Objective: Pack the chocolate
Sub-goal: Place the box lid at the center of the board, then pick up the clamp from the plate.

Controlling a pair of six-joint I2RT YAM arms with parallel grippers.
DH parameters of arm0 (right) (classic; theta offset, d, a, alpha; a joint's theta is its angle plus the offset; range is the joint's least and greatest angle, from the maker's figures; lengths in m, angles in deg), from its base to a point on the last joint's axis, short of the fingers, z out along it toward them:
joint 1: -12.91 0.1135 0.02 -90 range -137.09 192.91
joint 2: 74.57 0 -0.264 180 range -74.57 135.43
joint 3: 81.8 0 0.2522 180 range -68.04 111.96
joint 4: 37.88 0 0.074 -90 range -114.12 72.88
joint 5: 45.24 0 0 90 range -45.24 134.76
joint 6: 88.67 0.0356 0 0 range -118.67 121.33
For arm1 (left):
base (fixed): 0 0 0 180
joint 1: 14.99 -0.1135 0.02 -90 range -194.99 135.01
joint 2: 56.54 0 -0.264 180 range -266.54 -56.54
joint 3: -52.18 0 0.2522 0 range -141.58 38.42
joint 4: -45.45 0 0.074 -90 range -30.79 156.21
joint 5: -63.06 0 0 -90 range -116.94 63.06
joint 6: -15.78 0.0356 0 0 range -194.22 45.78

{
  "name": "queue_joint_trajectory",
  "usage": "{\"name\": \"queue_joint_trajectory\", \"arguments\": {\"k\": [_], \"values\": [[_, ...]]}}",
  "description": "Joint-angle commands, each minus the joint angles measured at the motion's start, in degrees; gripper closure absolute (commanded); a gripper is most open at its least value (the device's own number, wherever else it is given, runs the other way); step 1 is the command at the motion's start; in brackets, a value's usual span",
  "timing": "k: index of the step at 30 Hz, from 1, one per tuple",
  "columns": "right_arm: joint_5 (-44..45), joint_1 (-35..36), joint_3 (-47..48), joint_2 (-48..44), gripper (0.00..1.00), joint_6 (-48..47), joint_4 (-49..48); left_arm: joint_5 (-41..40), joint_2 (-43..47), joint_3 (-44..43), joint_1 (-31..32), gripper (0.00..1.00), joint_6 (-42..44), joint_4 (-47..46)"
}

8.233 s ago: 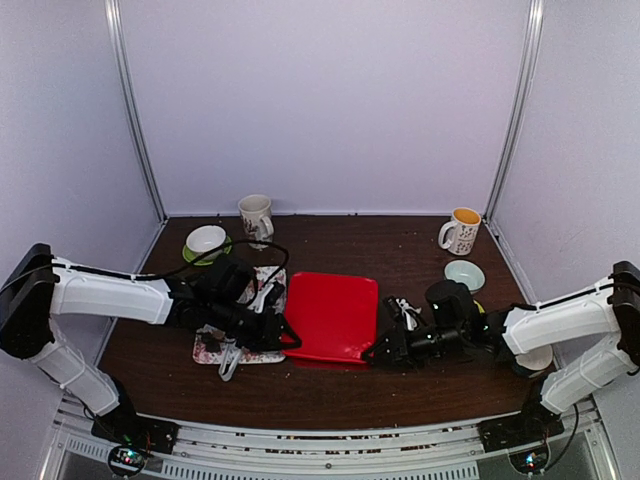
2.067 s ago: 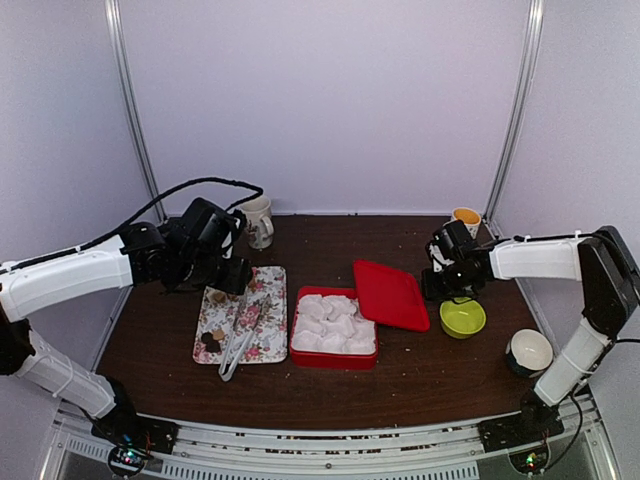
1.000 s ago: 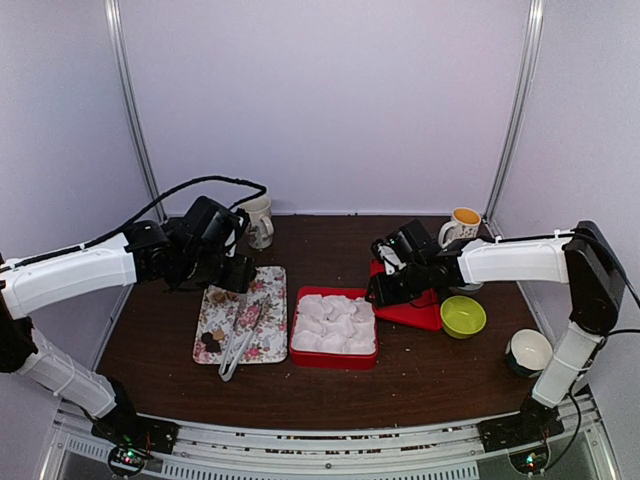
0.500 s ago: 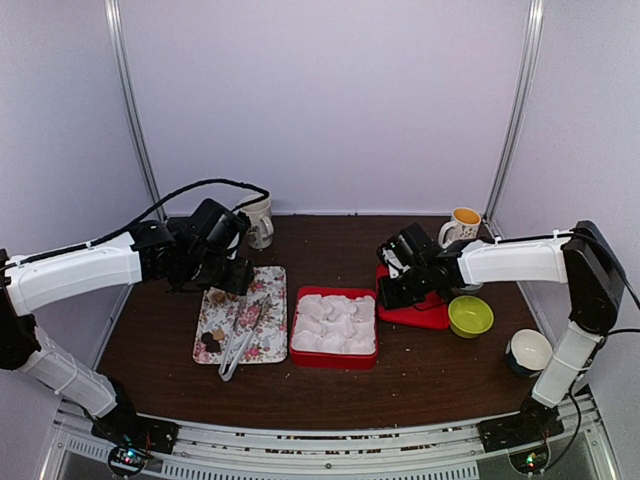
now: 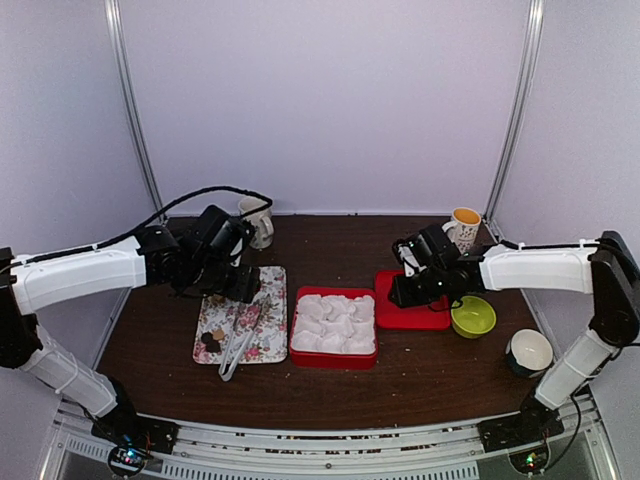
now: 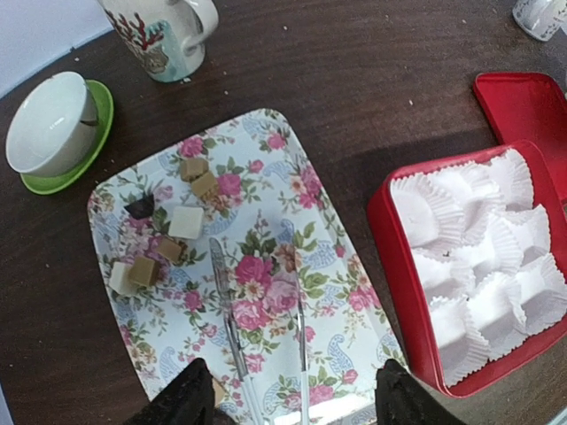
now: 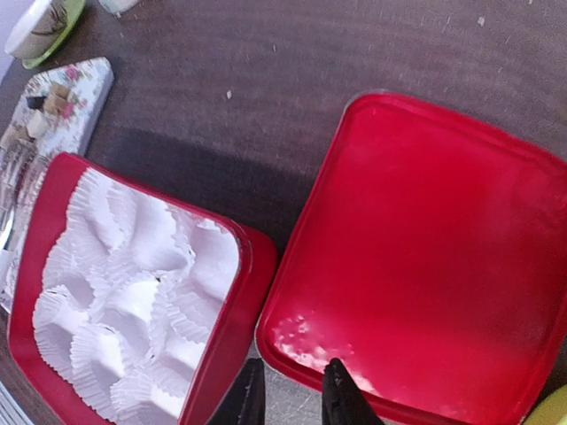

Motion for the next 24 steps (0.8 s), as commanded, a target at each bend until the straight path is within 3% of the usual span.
{"name": "queue_joint_trajectory", "arguments": {"k": [1,6,9,11,12,16,20,24], "values": [[6.9,-0.3,-4.1,-9.8,0.76,-4.1,-6.4,7.0,0.8,4.1,-0.5,0.35,-0.9,-4.0],[12.0,-1.6,-9.6,-19.3,0.75,-8.5,-12.4,9.6,0.7,7.7,-0.4,0.34,-2.7,-5.0],[14.0,-2.6,-13.4,-25.0,0.67,-11.6,-16.4,10.2,1.1,10.8,-0.3,0.3,-4.7,-6.8],[14.8,-3.7,-15.7,-28.5,0.58,-12.9,-18.4,10.4,1.7,13.1,-0.2,0.17,-5.5,-8.2],[15.3,-4.3,-16.8,-30.0,0.47,-13.4,-19.2,10.0,1.9,13.9,-0.2,0.11,-6.0,-8.6],[19.1,-7.3,-19.3,-33.3,0.11,-14.4,-20.5,8.0,2.8,16.6,0.0,0.04,-7.0,-9.7],[28.1,-9.9,-21.5,-34.1,0.04,-12.2,-23.7,6.5,0.7,17.7,-0.1,0.02,-6.9,-10.8],[31.3,-10.6,-28.7,-36.6,0.01,-15.1,-35.2,7.7,-2.0,18.1,-0.1,0.02,-6.0,-12.9]]}}
